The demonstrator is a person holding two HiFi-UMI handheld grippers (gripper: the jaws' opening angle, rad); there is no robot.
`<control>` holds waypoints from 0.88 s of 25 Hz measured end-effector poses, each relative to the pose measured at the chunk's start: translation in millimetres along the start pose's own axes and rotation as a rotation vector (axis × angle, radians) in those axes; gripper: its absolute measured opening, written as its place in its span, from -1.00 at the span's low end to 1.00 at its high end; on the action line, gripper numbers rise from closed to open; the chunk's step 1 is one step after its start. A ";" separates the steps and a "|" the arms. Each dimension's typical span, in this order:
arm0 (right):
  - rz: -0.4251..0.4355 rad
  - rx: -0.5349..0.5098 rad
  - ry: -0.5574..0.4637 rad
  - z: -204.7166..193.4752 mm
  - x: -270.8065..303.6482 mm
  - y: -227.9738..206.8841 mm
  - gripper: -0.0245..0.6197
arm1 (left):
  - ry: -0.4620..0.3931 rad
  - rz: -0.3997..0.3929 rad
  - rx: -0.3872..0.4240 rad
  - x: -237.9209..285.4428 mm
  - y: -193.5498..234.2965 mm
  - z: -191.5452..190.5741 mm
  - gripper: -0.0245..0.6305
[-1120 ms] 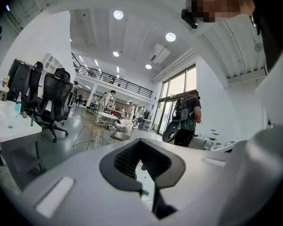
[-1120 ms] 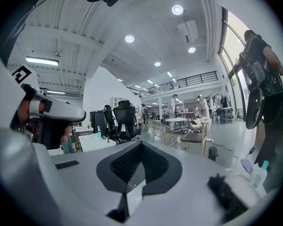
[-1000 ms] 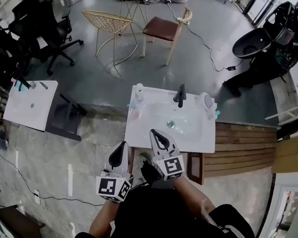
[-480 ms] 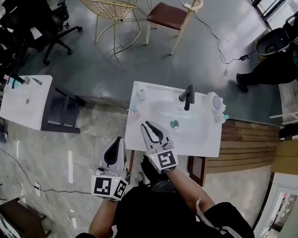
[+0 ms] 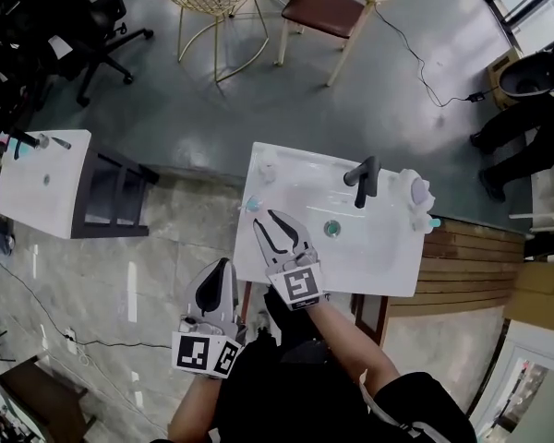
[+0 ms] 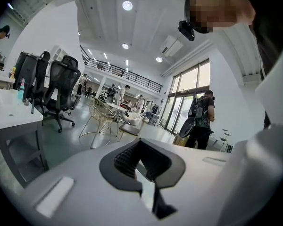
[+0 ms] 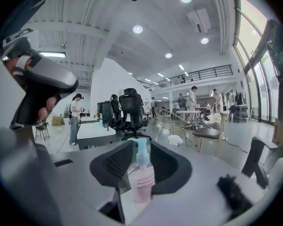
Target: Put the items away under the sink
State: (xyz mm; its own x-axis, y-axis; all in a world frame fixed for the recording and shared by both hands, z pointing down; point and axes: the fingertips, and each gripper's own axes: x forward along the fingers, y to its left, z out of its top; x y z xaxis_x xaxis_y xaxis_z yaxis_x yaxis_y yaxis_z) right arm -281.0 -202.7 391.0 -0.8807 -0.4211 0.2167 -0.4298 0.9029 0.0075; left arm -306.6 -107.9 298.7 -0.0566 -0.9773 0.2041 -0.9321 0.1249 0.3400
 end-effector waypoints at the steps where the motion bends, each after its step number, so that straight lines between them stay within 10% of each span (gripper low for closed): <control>1: 0.001 -0.009 0.003 -2.7 4.3 -0.5 -0.54 | 0.006 0.000 -0.005 2.0 1.1 -3.1 -0.91; 22: 0.091 -0.118 -0.008 -14.1 45.5 2.1 -0.53 | 0.047 0.029 -0.055 16.1 19.5 -24.7 -0.91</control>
State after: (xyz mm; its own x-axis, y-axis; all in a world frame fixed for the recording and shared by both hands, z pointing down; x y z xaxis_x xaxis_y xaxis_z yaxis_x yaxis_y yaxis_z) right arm -319.2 -218.8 414.6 -0.9166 -0.3376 0.2144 -0.3224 0.9410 0.1030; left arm -316.9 -117.0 331.3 -0.0653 -0.9642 0.2572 -0.9091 0.1638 0.3831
